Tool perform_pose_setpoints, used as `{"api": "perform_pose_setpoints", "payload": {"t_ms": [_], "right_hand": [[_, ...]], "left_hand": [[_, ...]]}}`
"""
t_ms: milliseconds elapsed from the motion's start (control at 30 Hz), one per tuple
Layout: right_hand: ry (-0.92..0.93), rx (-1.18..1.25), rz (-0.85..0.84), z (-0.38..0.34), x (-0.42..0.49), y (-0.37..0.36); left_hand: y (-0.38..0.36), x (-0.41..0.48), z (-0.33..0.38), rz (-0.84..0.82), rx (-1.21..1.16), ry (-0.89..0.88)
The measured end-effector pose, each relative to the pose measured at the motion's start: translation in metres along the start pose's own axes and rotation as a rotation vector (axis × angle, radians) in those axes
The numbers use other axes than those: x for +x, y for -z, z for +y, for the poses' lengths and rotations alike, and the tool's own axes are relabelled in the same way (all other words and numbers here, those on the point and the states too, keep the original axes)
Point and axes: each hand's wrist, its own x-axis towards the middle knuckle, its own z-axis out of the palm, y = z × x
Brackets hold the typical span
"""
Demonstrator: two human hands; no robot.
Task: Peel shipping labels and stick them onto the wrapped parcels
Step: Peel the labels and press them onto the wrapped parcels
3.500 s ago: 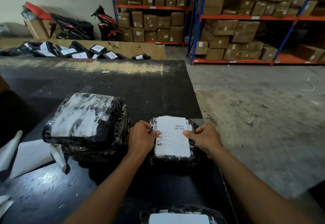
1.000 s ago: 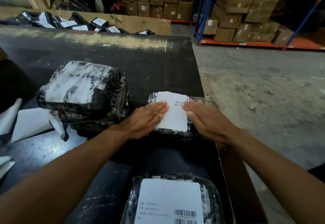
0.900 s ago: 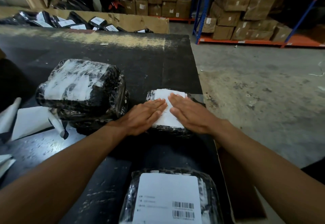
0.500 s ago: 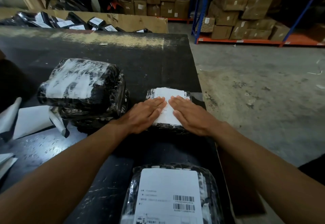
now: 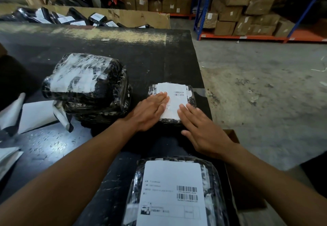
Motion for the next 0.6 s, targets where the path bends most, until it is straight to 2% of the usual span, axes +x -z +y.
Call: {"api": "perform_pose_setpoints", "payload": {"t_ms": [100,300,400,467,600], "right_hand": [[0.048,0.004,0.064,0.012,-0.026,0.003],[-0.034,0.052,0.047,-0.004,0.027,0.008],[0.010,0.048,0.029,0.005,-0.006,-0.004],[0.019,0.130,0.078,0.012,-0.027,0.002],[-0.148,0.320,0.226,0.018,-0.005,0.023]], "left_hand": [[-0.003,-0.001,0.003,0.022,0.011,-0.005],[0.001,-0.001,0.004,0.014,-0.002,0.002],[0.000,-0.002,0.002,0.030,-0.011,-0.003],[-0.003,-0.003,0.003,0.046,-0.022,0.003],[-0.004,-0.002,0.005,0.046,-0.046,0.010]]}}
